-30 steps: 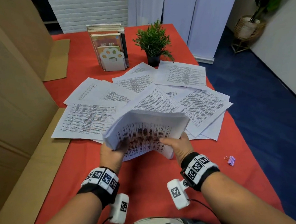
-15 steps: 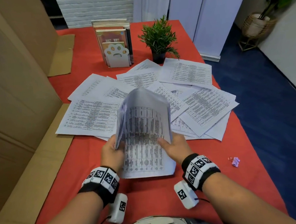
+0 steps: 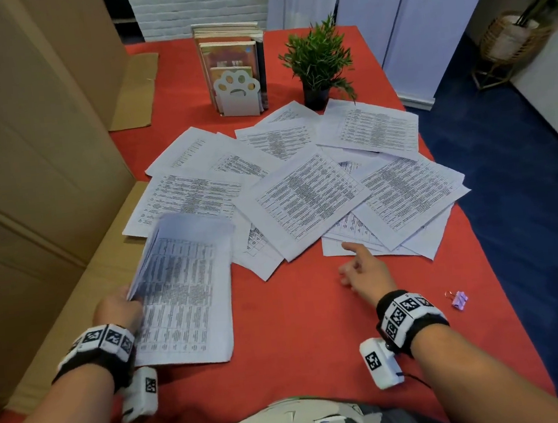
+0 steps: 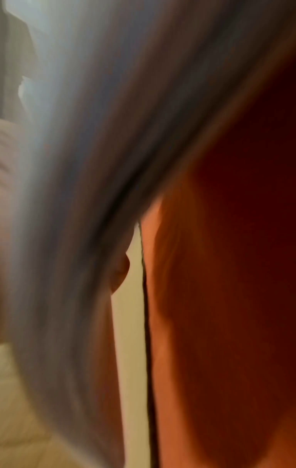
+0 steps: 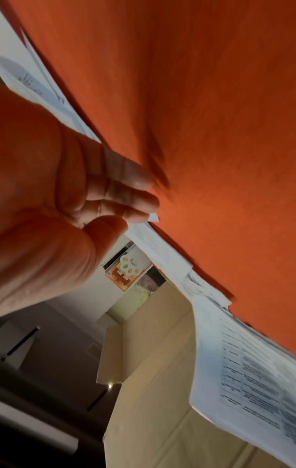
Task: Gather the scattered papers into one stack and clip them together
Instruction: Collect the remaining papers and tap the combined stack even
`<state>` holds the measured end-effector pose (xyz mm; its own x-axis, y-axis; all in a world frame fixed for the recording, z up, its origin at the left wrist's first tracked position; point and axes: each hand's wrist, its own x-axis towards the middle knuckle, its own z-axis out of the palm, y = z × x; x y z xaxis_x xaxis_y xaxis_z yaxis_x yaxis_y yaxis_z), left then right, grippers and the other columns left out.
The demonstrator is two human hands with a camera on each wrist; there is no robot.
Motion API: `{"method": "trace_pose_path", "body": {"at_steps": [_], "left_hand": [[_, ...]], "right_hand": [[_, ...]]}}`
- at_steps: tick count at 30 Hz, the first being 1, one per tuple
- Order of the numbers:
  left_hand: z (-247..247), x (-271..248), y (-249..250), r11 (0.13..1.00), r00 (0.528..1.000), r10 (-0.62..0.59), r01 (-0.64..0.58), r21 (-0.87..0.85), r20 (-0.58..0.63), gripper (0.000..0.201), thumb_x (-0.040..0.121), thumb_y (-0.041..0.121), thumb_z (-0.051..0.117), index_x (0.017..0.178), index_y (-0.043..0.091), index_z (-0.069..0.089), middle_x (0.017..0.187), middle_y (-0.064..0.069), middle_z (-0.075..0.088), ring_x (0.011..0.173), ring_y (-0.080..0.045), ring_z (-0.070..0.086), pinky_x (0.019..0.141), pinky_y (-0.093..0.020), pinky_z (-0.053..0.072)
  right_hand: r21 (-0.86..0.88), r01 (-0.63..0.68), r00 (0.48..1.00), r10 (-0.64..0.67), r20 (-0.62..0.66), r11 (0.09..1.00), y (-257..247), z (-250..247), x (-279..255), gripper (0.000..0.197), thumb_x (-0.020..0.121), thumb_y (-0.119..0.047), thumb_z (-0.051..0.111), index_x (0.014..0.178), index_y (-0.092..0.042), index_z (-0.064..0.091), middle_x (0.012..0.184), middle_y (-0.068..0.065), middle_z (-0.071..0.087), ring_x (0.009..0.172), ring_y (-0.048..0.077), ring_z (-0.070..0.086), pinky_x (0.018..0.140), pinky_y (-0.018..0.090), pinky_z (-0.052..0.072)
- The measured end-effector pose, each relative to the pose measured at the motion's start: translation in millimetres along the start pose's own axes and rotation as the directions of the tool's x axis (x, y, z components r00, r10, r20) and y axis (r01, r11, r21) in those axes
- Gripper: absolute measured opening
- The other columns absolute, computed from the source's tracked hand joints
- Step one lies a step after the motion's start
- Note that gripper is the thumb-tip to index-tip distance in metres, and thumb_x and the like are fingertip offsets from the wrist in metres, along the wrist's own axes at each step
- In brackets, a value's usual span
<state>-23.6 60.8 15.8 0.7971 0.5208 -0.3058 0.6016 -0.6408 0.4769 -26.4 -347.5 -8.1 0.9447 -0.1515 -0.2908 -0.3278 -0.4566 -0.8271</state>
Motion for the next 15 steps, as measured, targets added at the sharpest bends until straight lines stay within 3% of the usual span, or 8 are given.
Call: {"method": "trace_pose_path", "body": {"at_steps": [4, 6, 8, 9, 12, 15], "left_hand": [[-11, 0, -9, 0.995, 0.993, -0.096, 0.099, 0.034, -0.069, 0.021, 0.084, 0.006, 0.058, 0.102, -0.002, 0.060, 0.063, -0.016, 0.052, 0.058, -0.031, 0.050, 0.062, -0.037, 0.042], [-9, -1, -5, 0.994, 0.984, -0.098, 0.105, 0.037, -0.149, 0.040, 0.075, 0.003, 0.061, 0.113, 0.005, 0.051, 0.086, -0.024, 0.058, 0.082, -0.042, 0.057, 0.075, -0.048, 0.049], [-1, -4, 9, 0.993, 0.966, -0.068, 0.091, 0.081, -0.248, 0.065, 0.069, 0.002, 0.065, 0.128, 0.012, 0.042, 0.123, -0.029, 0.049, 0.115, -0.048, 0.046, 0.096, -0.058, 0.041], [5, -6, 20, 0.993, 0.962, -0.044, 0.072, 0.093, -0.269, 0.071, 0.069, 0.003, 0.067, 0.133, 0.014, 0.039, 0.133, -0.027, 0.041, 0.123, -0.047, 0.039, 0.102, -0.059, 0.035], [30, -12, 60, 0.988, 0.975, 0.132, -0.115, 0.103, -0.178, 0.070, 0.075, 0.006, 0.066, 0.138, 0.015, 0.040, 0.145, -0.019, 0.035, 0.132, -0.041, 0.031, 0.110, -0.054, 0.028], [64, -13, 97, 0.945, 0.949, 0.317, -0.316, 0.079, 0.008, 0.060, 0.078, 0.013, 0.065, 0.135, 0.014, 0.046, 0.145, -0.018, 0.036, 0.135, -0.037, 0.030, 0.113, -0.047, 0.023]], "right_hand": [[-0.146, -0.001, 1.000, 0.000, -0.010, 0.989, 7, -2, 1, 0.032, 0.087, -0.006, 0.050, 0.115, -0.018, 0.058, 0.085, 0.003, 0.068, 0.084, 0.021, 0.066, 0.087, 0.034, 0.052], [-0.227, 0.007, 1.000, -0.009, -0.009, 0.974, 8, -5, 2, 0.028, 0.088, -0.007, 0.051, 0.113, -0.015, 0.061, 0.096, 0.005, 0.070, 0.092, 0.021, 0.064, 0.090, 0.027, 0.048], [-0.308, 0.029, 1.000, -0.026, 0.014, 0.951, 8, -8, 4, 0.028, 0.088, -0.007, 0.050, 0.113, -0.013, 0.063, 0.109, 0.007, 0.068, 0.103, 0.022, 0.061, 0.092, 0.025, 0.043], [-0.348, 0.037, 0.999, -0.030, 0.025, 0.937, 6, -12, 6, 0.028, 0.088, -0.008, 0.050, 0.112, -0.013, 0.063, 0.113, 0.007, 0.067, 0.107, 0.022, 0.060, 0.094, 0.025, 0.042], [-0.386, 0.033, 0.999, -0.034, 0.003, 0.922, 0, -26, 18, 0.027, 0.088, -0.009, 0.049, 0.110, -0.014, 0.065, 0.116, 0.009, 0.063, 0.109, 0.024, 0.058, 0.096, 0.027, 0.041], [-0.365, -0.017, 0.995, -0.020, -0.098, 0.931, -4, -51, 37, 0.029, 0.088, -0.008, 0.048, 0.109, -0.013, 0.066, 0.117, 0.009, 0.064, 0.108, 0.026, 0.059, 0.095, 0.028, 0.042]]}}
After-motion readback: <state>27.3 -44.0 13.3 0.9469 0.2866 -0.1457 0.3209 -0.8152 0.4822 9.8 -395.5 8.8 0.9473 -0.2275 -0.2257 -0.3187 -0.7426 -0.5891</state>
